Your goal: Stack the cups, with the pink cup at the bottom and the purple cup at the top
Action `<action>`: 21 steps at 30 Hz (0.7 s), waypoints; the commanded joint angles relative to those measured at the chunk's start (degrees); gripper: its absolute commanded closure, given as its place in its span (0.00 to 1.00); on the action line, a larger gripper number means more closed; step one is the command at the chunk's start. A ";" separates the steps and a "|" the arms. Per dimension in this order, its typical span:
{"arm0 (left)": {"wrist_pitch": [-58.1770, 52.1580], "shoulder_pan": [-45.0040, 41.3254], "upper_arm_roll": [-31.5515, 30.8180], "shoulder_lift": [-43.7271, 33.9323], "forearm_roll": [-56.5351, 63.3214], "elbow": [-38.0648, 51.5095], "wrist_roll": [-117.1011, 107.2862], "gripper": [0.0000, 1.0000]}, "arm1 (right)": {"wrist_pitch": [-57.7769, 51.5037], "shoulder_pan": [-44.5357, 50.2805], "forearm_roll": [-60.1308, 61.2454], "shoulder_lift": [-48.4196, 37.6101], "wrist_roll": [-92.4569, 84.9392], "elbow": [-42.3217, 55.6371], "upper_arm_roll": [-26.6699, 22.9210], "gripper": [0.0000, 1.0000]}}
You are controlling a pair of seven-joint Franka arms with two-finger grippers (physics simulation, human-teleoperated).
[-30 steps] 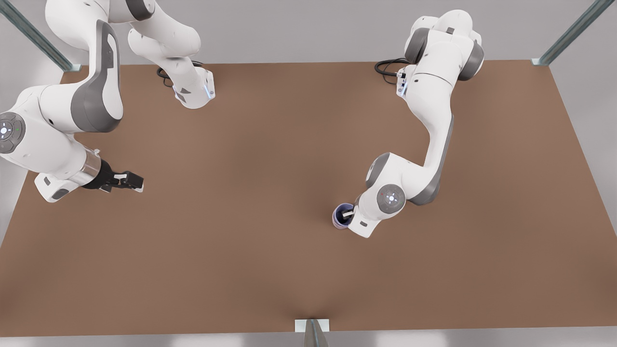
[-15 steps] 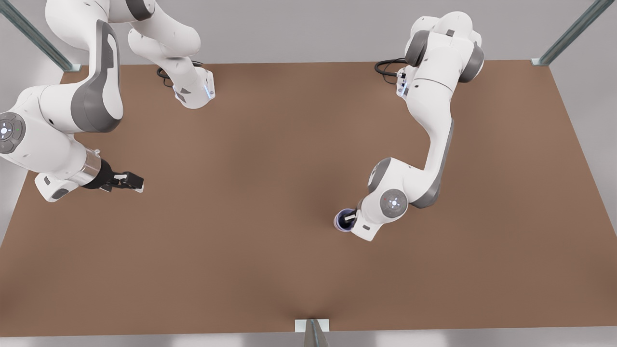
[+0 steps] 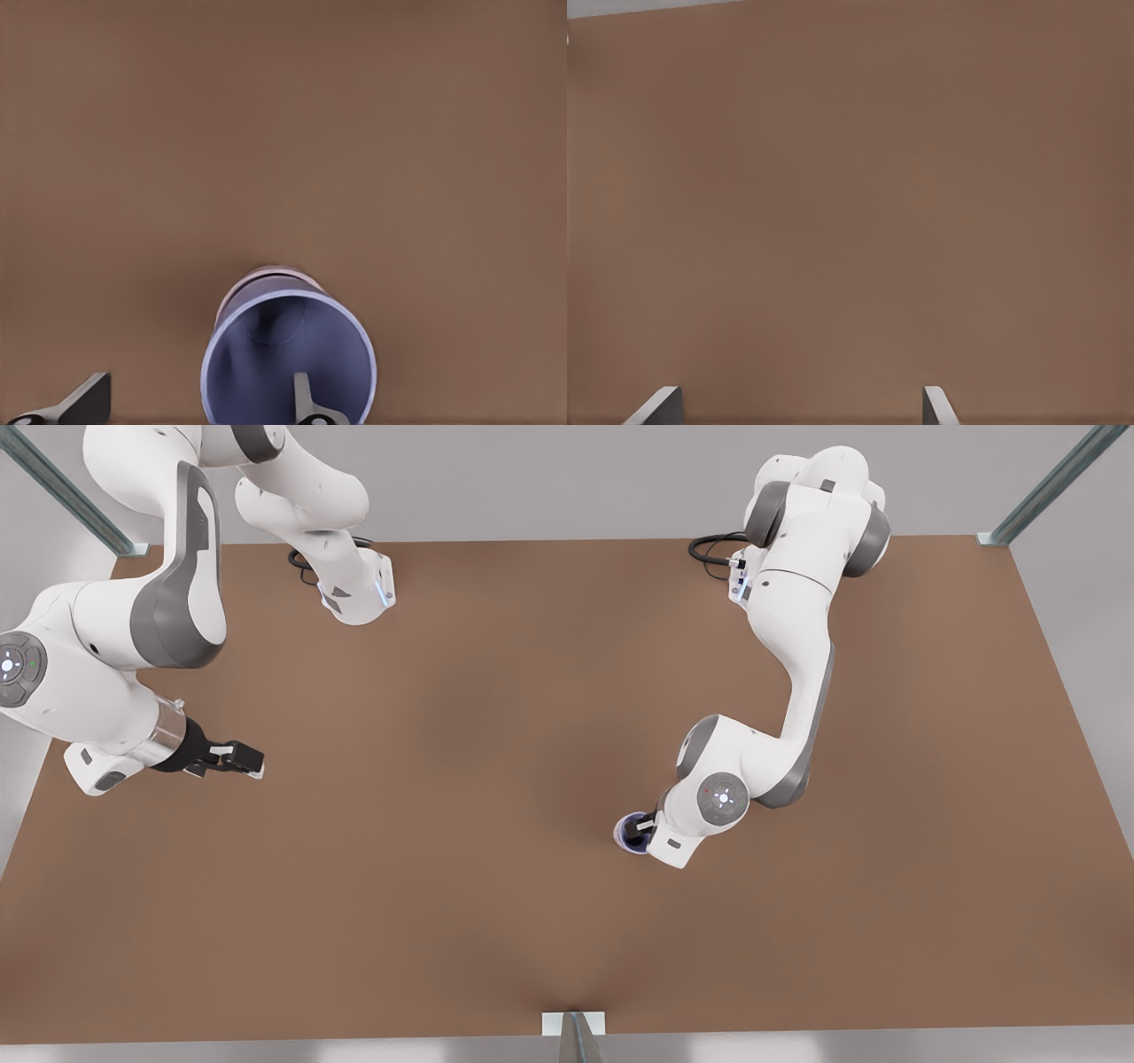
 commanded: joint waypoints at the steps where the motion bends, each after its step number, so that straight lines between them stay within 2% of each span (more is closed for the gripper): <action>1: -0.07 0.00 0.00 -0.13 0.08 0.03 -0.52 0.00 | -0.08 0.00 0.04 -0.06 0.49 0.03 0.00 0.00; 12: -1.39 0.09 0.08 -1.97 0.17 0.20 -0.69 0.00 | -0.08 0.00 0.04 -0.06 0.49 0.03 0.00 0.00; 14: -5.96 0.53 0.70 -3.55 0.17 0.91 -0.61 0.00 | -0.08 0.00 0.04 -0.06 0.49 0.03 0.00 0.00; 16: -12.02 4.65 2.46 -8.47 0.17 2.14 7.54 0.00 | -0.08 0.00 0.04 -0.06 0.49 0.03 0.00 0.00; 17: -17.38 6.24 5.70 -11.72 2.54 2.05 22.22 0.00 | -0.08 0.00 0.04 -0.06 0.49 0.03 0.00 0.00; 19: -23.18 6.24 12.20 -14.63 3.07 2.14 36.20 0.00 | -0.08 0.00 0.04 -0.06 0.49 0.03 0.00 0.00; 20: -23.72 9.13 12.13 -18.92 3.51 0.13 37.36 0.00 | -0.08 0.00 0.04 -0.06 0.49 0.03 0.00 0.00; 21: -22.31 15.72 4.15 -26.21 8.33 -8.21 38.15 0.00 | -0.08 0.00 0.04 -0.06 0.49 0.03 0.00 0.00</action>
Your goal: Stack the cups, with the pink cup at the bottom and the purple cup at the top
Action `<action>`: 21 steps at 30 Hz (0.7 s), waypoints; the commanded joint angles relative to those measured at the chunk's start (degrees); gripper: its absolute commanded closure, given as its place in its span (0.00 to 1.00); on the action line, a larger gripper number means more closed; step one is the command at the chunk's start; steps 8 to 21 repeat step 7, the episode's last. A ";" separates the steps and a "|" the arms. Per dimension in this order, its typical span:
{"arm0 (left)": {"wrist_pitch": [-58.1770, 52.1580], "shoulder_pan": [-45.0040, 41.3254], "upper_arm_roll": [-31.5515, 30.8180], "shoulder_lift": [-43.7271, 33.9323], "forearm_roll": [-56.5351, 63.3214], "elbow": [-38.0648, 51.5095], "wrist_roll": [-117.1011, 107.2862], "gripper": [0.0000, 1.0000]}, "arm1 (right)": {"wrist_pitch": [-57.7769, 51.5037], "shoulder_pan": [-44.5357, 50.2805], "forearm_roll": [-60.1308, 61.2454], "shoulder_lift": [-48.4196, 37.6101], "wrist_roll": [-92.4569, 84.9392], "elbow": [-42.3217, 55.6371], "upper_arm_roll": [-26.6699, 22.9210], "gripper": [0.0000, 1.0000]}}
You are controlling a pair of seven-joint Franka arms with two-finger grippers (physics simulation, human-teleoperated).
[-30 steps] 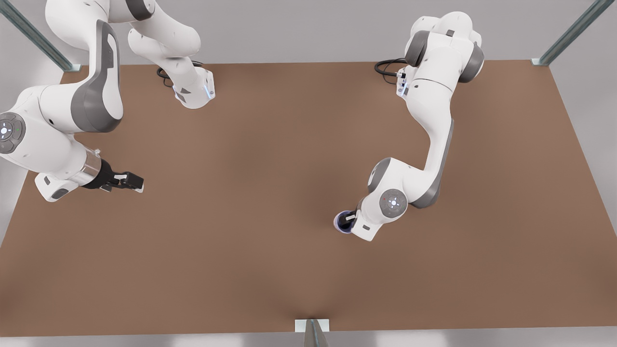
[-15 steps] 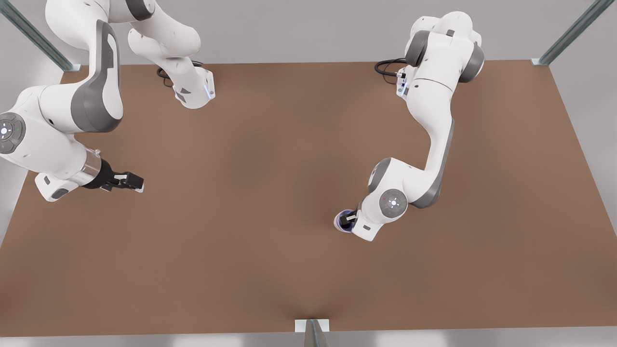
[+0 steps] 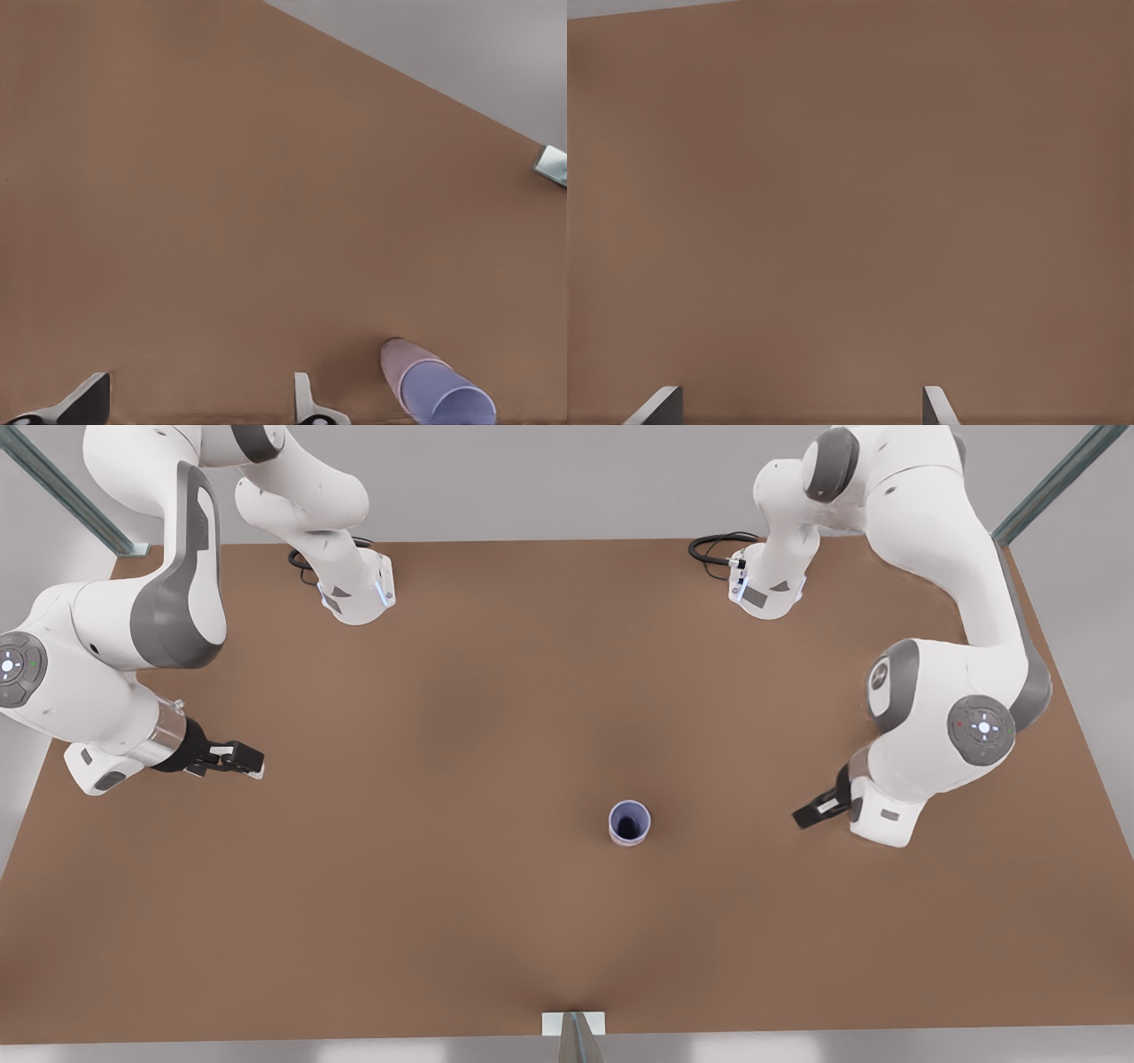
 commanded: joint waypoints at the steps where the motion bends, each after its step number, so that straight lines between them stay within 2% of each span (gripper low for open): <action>1: -7.49 3.55 -3.18 -5.41 4.98 -4.96 29.75 0.00 | -0.02 0.00 0.04 -0.06 0.12 0.03 0.00 0.00; 21: -7.58 3.55 -3.26 -5.32 4.46 -4.53 29.31 0.00 | -0.02 0.00 0.04 -0.06 0.12 0.03 0.00 0.00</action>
